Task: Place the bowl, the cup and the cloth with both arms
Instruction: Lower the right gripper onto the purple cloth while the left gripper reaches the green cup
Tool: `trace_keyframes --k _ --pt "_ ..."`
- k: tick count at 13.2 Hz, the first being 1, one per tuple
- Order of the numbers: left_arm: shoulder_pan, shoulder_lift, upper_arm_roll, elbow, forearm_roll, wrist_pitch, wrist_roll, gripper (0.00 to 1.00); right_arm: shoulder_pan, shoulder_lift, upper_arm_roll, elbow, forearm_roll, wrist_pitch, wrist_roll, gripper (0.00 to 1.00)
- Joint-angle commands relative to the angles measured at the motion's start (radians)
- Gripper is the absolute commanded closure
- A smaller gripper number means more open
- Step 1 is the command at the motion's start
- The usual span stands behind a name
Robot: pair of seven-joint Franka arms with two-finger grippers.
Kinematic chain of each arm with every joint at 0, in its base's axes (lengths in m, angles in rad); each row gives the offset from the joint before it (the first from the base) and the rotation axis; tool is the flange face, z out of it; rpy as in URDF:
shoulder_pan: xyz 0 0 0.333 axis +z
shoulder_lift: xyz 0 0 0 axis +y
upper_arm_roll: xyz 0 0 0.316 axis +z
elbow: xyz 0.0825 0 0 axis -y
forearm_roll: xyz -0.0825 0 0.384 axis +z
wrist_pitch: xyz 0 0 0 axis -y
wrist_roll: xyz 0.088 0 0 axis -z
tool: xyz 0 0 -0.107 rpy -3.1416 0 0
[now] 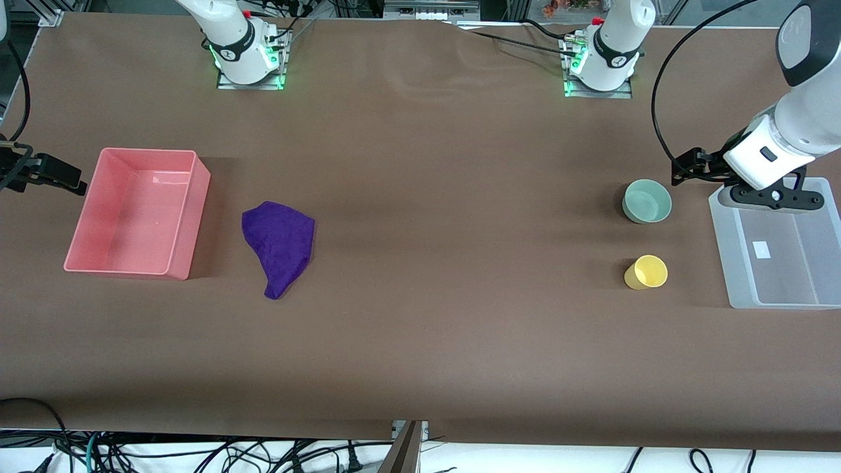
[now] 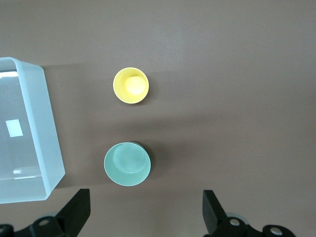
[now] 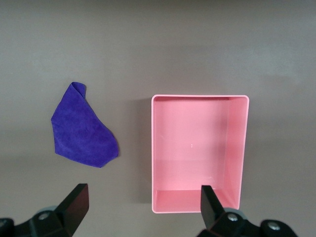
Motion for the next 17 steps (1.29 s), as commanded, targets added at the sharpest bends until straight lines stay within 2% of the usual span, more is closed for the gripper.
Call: trace_keyframes --k 1,5,8,10,12,14,15,17 --pt "0.0 -0.008 -0.003 0.01 0.023 -0.02 -0.013 0.0 0.002 -0.006 0.002 -0.004 -0.02 -0.007 -0.008 0.0" --pt "0.002 -0.008 -0.003 0.01 0.023 -0.02 -0.012 0.0 0.004 -0.008 0.005 -0.009 -0.018 -0.006 -0.005 0.0" --pt "0.002 -0.004 0.001 0.004 0.025 -0.027 0.013 0.0 0.004 -0.01 0.053 -0.047 -0.035 -0.004 -0.002 0.0" --pt "0.028 0.016 0.002 -0.016 0.037 -0.043 0.112 0.0 0.002 -0.014 0.084 -0.099 -0.04 -0.007 -0.002 0.0" --pt "0.066 0.016 0.002 -0.083 0.06 -0.026 0.192 0.0 0.002 -0.017 0.087 -0.169 -0.04 -0.009 -0.002 0.0" --pt "0.103 0.013 0.001 -0.178 0.062 0.061 0.329 0.0 0.002 -0.016 0.114 -0.21 -0.029 0.008 0.015 0.0" --pt "0.126 0.015 0.002 -0.241 0.063 0.142 0.408 0.01 0.001 -0.005 0.137 -0.226 -0.028 0.034 0.034 0.0" --pt "0.163 0.019 0.002 -0.388 0.063 0.344 0.572 0.01 0.001 0.004 0.168 -0.329 -0.028 0.167 0.155 0.0"
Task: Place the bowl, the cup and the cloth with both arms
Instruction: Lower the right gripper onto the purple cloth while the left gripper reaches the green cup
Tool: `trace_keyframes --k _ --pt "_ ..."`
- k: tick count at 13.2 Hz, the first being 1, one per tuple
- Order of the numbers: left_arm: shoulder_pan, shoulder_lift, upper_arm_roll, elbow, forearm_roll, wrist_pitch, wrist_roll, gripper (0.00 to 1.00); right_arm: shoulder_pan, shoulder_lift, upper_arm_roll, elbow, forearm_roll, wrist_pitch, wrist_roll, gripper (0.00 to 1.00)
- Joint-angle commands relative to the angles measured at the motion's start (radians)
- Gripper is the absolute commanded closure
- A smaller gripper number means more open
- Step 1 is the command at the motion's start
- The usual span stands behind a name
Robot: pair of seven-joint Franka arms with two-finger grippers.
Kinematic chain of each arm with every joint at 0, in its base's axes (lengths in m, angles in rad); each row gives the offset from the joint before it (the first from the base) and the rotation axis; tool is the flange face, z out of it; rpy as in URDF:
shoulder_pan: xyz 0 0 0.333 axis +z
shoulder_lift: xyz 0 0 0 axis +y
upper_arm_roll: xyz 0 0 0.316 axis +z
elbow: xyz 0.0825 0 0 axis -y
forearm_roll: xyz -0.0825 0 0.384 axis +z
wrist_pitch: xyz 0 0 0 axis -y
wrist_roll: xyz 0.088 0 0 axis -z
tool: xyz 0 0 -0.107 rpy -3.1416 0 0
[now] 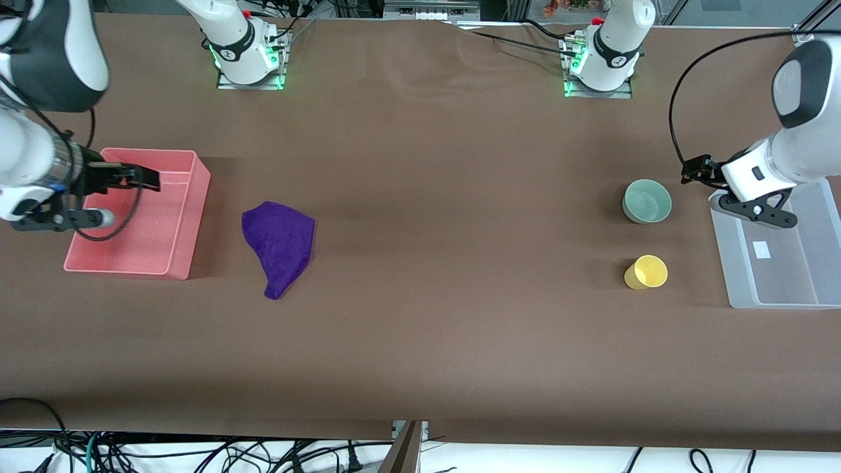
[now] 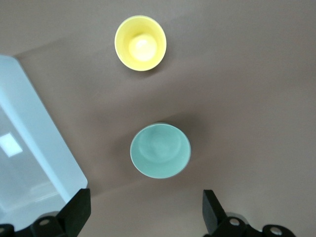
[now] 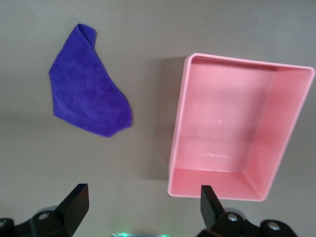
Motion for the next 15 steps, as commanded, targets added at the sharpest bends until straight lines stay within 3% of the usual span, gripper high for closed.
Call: trace_keyframes --k 1,3,5,7,8,10,11,15 --pt "0.04 -0.005 -0.006 -0.213 0.018 0.269 0.201 0.01 -0.006 -0.004 0.055 -0.155 -0.004 0.179 0.099 0.0" --pt "0.071 0.071 -0.008 -0.299 0.019 0.456 0.294 0.01 -0.002 0.021 0.079 -0.257 -0.008 0.338 0.143 0.0" --pt "0.083 0.162 -0.008 -0.299 0.019 0.555 0.415 0.07 0.047 0.078 0.079 -0.295 -0.012 0.42 0.204 0.0" --pt "0.094 0.239 -0.008 -0.299 0.019 0.648 0.483 0.22 0.075 0.136 0.079 -0.307 -0.018 0.487 0.27 0.0" --pt "0.097 0.267 -0.008 -0.299 0.019 0.691 0.503 0.38 0.083 0.164 0.079 -0.313 -0.018 0.524 0.272 0.0" --pt "0.097 0.276 -0.009 -0.299 0.019 0.701 0.516 0.95 0.098 0.224 0.079 -0.341 -0.018 0.634 0.274 0.0" --pt "0.097 0.273 -0.009 -0.299 0.019 0.699 0.516 1.0 0.101 0.248 0.079 -0.363 -0.02 0.699 0.274 0.0" --pt "0.097 0.256 -0.011 -0.284 0.019 0.684 0.534 1.0 0.129 0.334 0.078 -0.399 -0.021 0.825 0.297 0.0"
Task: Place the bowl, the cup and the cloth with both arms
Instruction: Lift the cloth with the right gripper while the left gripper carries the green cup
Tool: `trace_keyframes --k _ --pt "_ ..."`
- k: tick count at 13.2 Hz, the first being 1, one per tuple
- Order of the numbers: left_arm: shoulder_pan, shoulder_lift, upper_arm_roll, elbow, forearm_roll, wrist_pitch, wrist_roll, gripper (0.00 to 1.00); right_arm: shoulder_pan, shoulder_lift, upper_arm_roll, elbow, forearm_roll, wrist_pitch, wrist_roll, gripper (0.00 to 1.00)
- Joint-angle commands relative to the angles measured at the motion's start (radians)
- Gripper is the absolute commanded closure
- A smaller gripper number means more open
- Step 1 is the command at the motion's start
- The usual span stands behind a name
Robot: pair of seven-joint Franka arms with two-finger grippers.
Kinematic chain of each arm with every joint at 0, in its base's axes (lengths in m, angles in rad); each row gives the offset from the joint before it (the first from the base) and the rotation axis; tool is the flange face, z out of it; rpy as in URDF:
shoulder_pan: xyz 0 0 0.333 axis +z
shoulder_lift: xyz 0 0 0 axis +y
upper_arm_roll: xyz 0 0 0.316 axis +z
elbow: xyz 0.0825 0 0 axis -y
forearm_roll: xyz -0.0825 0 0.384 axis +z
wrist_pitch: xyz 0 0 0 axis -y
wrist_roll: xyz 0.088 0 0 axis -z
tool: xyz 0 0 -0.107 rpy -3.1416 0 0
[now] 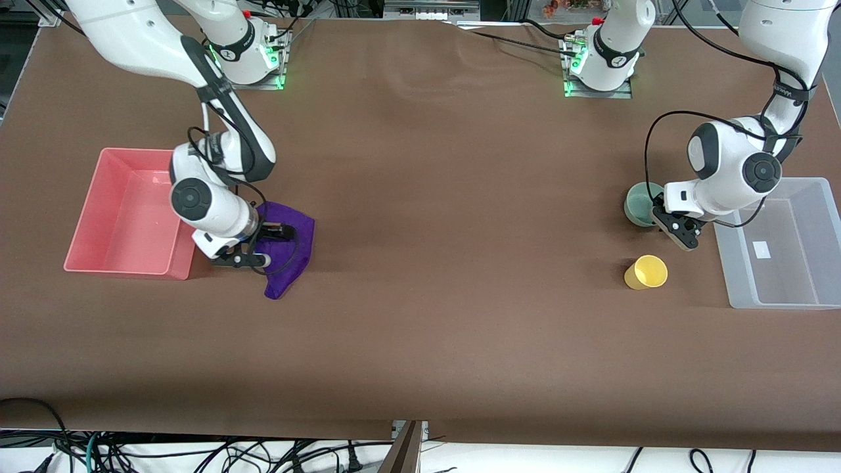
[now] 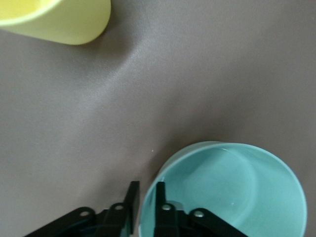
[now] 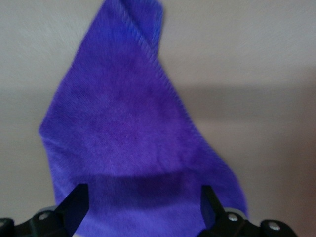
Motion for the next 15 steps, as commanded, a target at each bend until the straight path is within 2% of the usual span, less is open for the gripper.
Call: trace_keyframes --k 1,2,4,5,7,10,13,15 --pt "0.012 -0.038 -0.008 0.031 0.018 -0.043 0.039 1.0 0.012 0.03 0.0 -0.014 -0.019 0.054 0.028 0.0" --pt "0.012 -0.054 -0.008 0.057 0.018 -0.09 0.043 1.0 0.014 0.045 0.0 -0.014 -0.019 0.071 0.028 0.02" --pt "0.012 -0.07 -0.004 0.2 0.017 -0.306 0.053 1.0 0.012 0.058 0.0 -0.014 -0.02 0.082 0.028 0.8" --pt "0.015 -0.061 0.001 0.306 0.018 -0.433 0.068 1.0 0.012 0.061 0.0 -0.013 -0.019 0.081 0.026 1.0" --pt "0.061 -0.01 0.011 0.505 0.018 -0.614 0.124 1.0 0.012 0.061 0.0 -0.008 -0.019 0.076 0.025 1.0" --pt "0.183 0.095 0.013 0.737 0.066 -0.703 0.27 1.0 0.009 0.053 0.0 -0.004 -0.019 0.075 0.02 1.0" --pt "0.303 0.218 0.013 0.822 0.061 -0.684 0.332 1.0 0.002 0.009 -0.004 0.018 -0.019 0.015 0.016 1.0" --pt "0.351 0.309 0.011 0.845 0.06 -0.558 0.333 1.0 -0.018 -0.049 -0.007 0.1 -0.019 -0.164 -0.003 1.0"
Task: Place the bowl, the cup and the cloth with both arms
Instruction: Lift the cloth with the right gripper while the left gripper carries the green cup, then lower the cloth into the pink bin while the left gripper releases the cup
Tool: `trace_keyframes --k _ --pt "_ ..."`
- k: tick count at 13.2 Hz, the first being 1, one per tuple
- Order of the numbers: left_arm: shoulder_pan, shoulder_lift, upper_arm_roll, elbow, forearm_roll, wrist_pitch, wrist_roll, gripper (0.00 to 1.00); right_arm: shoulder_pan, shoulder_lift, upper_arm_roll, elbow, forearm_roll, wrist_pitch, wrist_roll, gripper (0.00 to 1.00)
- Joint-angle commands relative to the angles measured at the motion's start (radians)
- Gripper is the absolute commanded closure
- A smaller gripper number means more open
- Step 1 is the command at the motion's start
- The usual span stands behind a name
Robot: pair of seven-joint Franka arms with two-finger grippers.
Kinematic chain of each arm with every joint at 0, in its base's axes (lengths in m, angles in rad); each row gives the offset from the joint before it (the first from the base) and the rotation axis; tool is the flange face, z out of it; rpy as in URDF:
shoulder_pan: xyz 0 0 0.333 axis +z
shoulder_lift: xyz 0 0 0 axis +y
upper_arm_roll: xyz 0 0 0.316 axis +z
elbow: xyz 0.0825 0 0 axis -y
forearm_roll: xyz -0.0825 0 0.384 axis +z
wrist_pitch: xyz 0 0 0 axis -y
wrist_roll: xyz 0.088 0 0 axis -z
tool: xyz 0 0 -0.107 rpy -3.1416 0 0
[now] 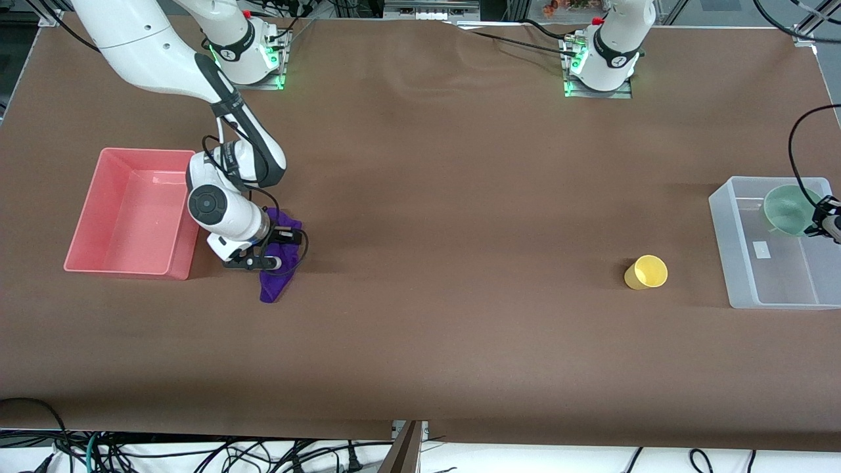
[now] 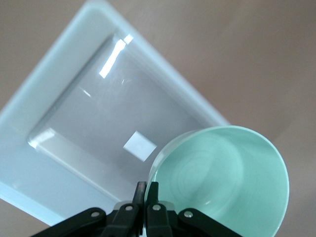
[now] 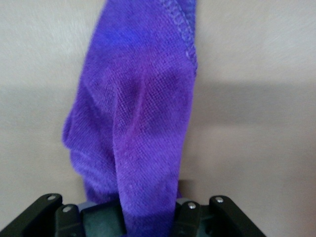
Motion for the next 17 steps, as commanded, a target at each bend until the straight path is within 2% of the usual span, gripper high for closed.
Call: trace_keyframes --k 1,3,4,5,6,7,9,10,13,15,17 --pt "0.044 0.14 -0.013 0.071 0.002 0.129 0.014 1.0 -0.035 -0.093 0.001 0.119 -0.015 -0.266 -0.033 1.0" --pt "0.059 0.185 -0.016 0.068 -0.002 0.173 0.018 1.0 -0.045 -0.13 -0.045 0.249 -0.015 -0.512 -0.143 1.0" --pt "0.059 0.19 -0.016 0.068 -0.002 0.171 0.017 0.77 -0.046 -0.137 -0.086 0.306 -0.013 -0.615 -0.222 1.0" --pt "0.053 0.187 -0.018 0.072 -0.002 0.171 0.017 0.22 -0.046 -0.146 -0.14 0.347 -0.013 -0.701 -0.319 1.0" --pt "0.053 0.178 -0.018 0.08 0.011 0.165 0.02 0.0 -0.046 -0.158 -0.198 0.371 -0.013 -0.753 -0.415 1.0" --pt "0.053 0.155 -0.022 0.081 0.006 0.154 0.018 0.0 -0.046 -0.176 -0.265 0.374 -0.013 -0.778 -0.524 1.0" --pt "0.035 0.066 -0.049 0.086 -0.002 0.052 -0.001 0.0 -0.046 -0.184 -0.384 0.36 -0.013 -0.803 -0.702 1.0" --pt "0.028 0.028 -0.073 0.098 0.001 0.0 -0.029 0.0 -0.048 -0.184 -0.419 0.34 -0.012 -0.8 -0.75 1.0" --pt "0.002 -0.02 -0.161 0.103 0.001 -0.129 -0.241 0.0 -0.063 -0.187 -0.461 0.226 -0.007 -0.741 -0.763 1.0" --pt "-0.045 -0.014 -0.217 0.097 0.014 -0.145 -0.436 0.0 -0.071 -0.199 -0.485 0.068 -0.007 -0.578 -0.768 1.0" --pt "-0.122 -0.004 -0.218 0.086 0.015 -0.145 -0.608 0.0 -0.074 -0.203 -0.495 -0.044 -0.002 -0.437 -0.771 1.0"
